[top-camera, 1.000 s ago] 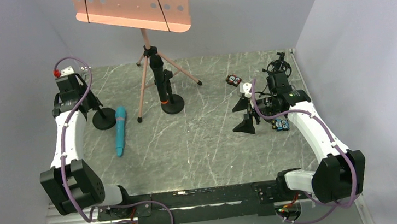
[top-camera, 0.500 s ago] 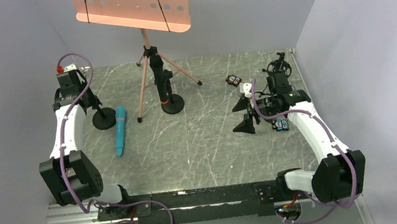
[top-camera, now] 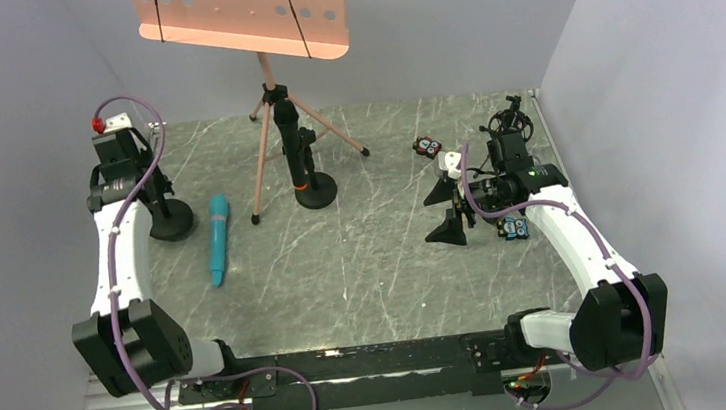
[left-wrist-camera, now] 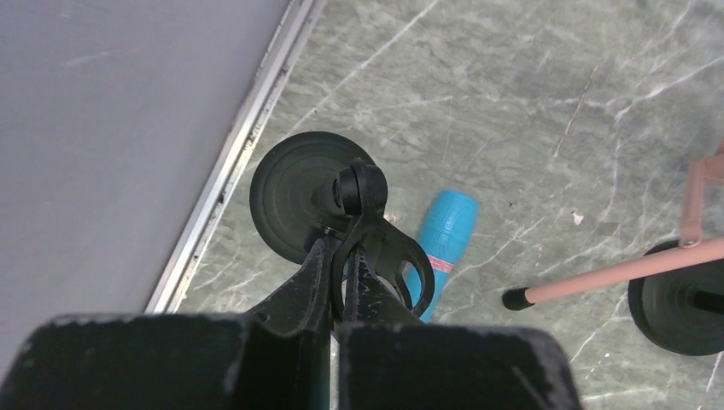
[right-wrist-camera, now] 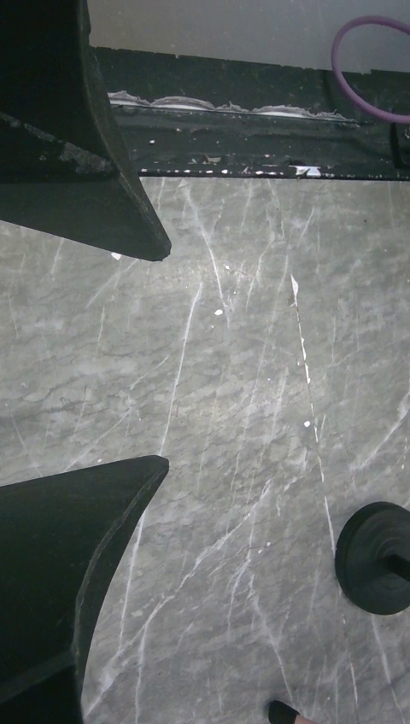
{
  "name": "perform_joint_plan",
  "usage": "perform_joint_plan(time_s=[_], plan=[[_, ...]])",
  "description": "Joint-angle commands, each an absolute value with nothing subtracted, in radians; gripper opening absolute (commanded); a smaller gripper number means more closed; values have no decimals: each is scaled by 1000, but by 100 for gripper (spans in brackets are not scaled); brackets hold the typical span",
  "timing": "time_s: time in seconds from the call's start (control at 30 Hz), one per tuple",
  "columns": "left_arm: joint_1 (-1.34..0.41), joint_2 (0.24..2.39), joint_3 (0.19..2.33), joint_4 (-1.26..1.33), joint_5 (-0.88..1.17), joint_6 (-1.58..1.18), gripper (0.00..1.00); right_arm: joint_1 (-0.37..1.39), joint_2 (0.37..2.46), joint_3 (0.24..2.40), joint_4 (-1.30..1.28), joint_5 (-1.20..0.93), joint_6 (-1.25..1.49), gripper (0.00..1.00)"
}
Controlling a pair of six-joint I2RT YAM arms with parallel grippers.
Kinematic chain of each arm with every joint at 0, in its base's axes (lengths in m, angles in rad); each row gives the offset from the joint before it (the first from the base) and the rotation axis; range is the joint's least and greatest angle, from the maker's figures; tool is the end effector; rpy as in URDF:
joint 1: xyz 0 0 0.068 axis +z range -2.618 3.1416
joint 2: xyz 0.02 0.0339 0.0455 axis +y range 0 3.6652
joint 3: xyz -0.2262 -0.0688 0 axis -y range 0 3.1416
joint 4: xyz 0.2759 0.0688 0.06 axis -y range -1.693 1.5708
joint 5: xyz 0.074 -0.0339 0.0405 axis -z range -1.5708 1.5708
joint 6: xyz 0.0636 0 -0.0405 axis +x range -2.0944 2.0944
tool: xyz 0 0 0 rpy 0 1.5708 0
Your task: Attach the microphones to the stand
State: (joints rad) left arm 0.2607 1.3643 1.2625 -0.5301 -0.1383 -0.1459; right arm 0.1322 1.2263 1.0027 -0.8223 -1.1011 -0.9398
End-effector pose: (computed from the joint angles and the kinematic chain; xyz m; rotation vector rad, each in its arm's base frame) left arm 0.3501 0.1025 0.2856 -0.5205 2.1418 0.2164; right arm 0.2676 0.0928 0.2348 -1.3574 1.6134 0.9547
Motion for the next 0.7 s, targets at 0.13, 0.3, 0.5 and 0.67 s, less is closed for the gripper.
perform_joint_plan(time_s=[0.13, 0.3, 0.5, 0.67], plan=[[254, 1136, 1318, -455, -90, -131, 0, 123, 1233, 1009, -834, -1152, -966, 90], [230, 997, 1266, -527, 41, -161, 0, 105, 1236, 1012, -857, -1164, -996, 91], [155, 824, 1174, -634, 181, -195, 0, 82, 1237, 1021, -908, -1178, -1053, 91], [67, 699, 1108, -712, 226, -205, 0, 40, 1230, 1027, -939, -1212, -1087, 90]])
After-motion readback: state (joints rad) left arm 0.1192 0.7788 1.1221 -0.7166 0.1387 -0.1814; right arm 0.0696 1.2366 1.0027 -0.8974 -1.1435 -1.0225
